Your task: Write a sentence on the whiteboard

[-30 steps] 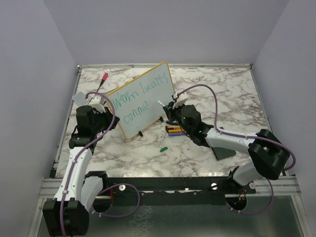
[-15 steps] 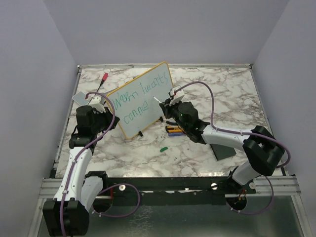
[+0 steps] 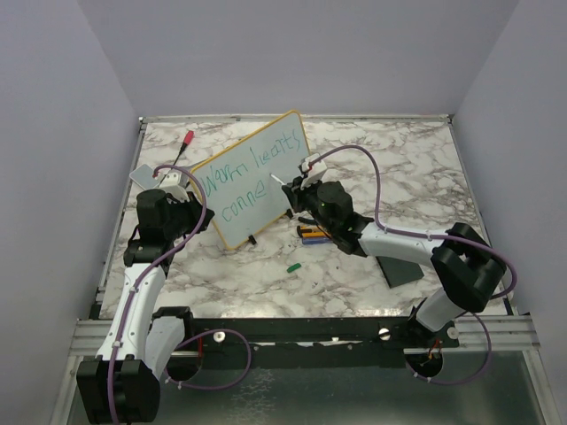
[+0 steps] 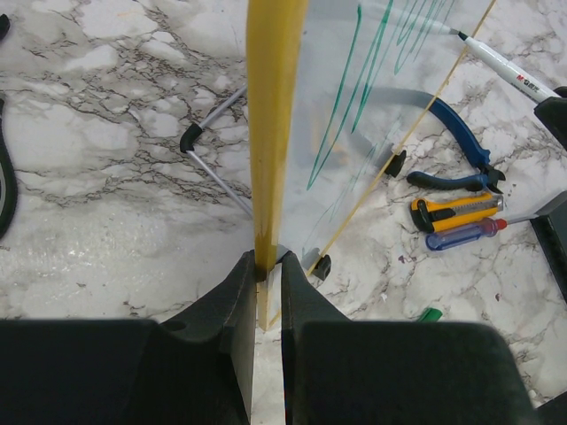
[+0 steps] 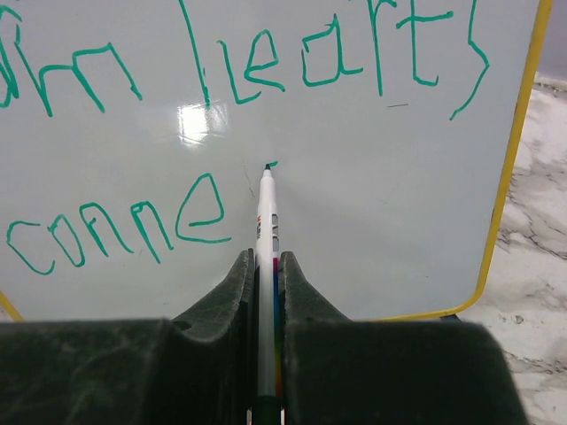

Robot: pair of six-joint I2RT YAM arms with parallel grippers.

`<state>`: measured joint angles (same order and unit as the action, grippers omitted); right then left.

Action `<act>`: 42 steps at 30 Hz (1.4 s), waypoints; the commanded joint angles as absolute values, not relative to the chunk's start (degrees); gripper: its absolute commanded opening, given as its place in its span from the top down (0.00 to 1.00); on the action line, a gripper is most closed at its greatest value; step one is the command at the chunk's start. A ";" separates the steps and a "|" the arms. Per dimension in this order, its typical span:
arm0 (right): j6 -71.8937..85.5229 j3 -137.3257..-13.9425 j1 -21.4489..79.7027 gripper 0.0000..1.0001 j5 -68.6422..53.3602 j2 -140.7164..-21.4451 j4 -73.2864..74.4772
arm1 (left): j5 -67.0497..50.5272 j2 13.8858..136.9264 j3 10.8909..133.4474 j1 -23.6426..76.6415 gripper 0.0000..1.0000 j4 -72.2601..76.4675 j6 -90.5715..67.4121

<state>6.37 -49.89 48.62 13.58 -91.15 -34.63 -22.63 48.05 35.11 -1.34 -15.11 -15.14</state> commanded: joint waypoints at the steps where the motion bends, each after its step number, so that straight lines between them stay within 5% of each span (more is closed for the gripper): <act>1: 6.54 -50.45 48.43 0.99 9.54 -92.38 -35.26 | -21.34 47.55 35.51 -1.08 1.00 -14.73 -15.19; 42: 7.09 -47.08 48.82 0.99 17.92 -90.73 -31.97 | -21.19 47.72 35.51 -1.12 1.00 -14.77 -15.13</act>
